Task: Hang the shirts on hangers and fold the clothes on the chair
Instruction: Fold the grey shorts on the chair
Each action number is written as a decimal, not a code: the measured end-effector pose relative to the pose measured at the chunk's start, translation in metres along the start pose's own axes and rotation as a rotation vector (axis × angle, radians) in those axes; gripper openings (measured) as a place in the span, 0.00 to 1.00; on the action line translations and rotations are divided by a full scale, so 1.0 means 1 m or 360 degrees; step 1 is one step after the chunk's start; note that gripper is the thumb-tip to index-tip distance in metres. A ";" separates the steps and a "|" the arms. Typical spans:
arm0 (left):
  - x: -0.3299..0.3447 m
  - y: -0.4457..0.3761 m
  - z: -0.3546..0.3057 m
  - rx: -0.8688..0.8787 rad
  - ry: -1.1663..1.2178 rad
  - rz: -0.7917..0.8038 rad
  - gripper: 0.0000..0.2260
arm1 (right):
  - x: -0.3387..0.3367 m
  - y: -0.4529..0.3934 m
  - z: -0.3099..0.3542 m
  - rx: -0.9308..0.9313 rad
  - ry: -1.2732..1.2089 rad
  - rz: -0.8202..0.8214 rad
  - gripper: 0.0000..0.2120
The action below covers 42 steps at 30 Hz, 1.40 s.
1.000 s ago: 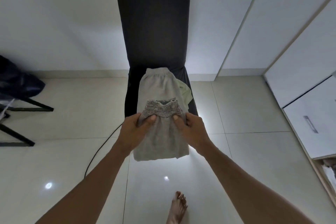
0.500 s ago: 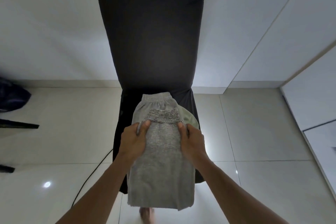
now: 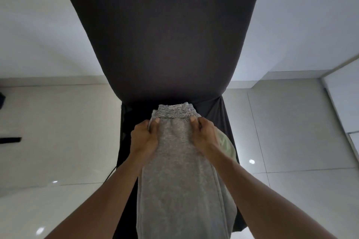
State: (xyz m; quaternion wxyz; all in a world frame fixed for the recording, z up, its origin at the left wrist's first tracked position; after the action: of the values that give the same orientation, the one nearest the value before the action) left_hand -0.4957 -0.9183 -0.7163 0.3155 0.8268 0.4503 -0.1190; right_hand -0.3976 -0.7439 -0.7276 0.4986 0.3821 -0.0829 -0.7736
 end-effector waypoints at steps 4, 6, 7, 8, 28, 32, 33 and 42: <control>0.010 -0.026 0.013 -0.0101 -0.0003 0.0020 0.21 | 0.011 -0.028 -0.011 0.0041 0.0051 -0.0010 0.19; 0.012 -0.025 0.017 -0.0133 0.0016 0.0010 0.20 | 0.012 -0.025 -0.013 0.0017 0.0025 -0.0032 0.18; 0.011 -0.021 0.020 -0.0143 0.0027 0.0015 0.20 | 0.011 -0.021 -0.014 0.0011 -0.0005 -0.0034 0.18; 0.011 -0.015 0.025 -0.0164 0.0039 0.0024 0.22 | 0.011 -0.013 -0.017 0.0011 -0.0051 -0.0026 0.17; 0.047 0.244 0.189 -0.0574 0.0180 0.0526 0.40 | 0.033 0.217 -0.200 0.0316 0.0034 0.0809 0.24; 0.047 0.241 0.205 -0.0475 0.0102 0.0491 0.31 | 0.030 0.215 -0.221 0.0269 0.0126 0.0759 0.11; 0.047 0.239 0.203 -0.0466 0.0076 0.0514 0.29 | 0.028 0.215 -0.222 0.0250 0.0173 0.0749 0.09; 0.054 0.242 0.213 -0.0709 -0.0328 0.0608 0.13 | 0.045 0.230 -0.251 0.0680 -0.0004 0.0614 0.11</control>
State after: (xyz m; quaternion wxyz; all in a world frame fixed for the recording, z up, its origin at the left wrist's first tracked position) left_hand -0.2482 -1.1115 -0.8073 0.5495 0.7905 0.2675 -0.0391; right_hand -0.0749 -0.8308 -0.8078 0.5446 0.4547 -0.3158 -0.6300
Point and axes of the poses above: each hand's wrist, its own y-axis away from the middle knuckle, its own x-axis out of the palm, z = x × y, the point moved 4 cm from there along -y, towards the middle knuckle, and after that the axes turned 11 degrees about z, right-handed, at the moved point
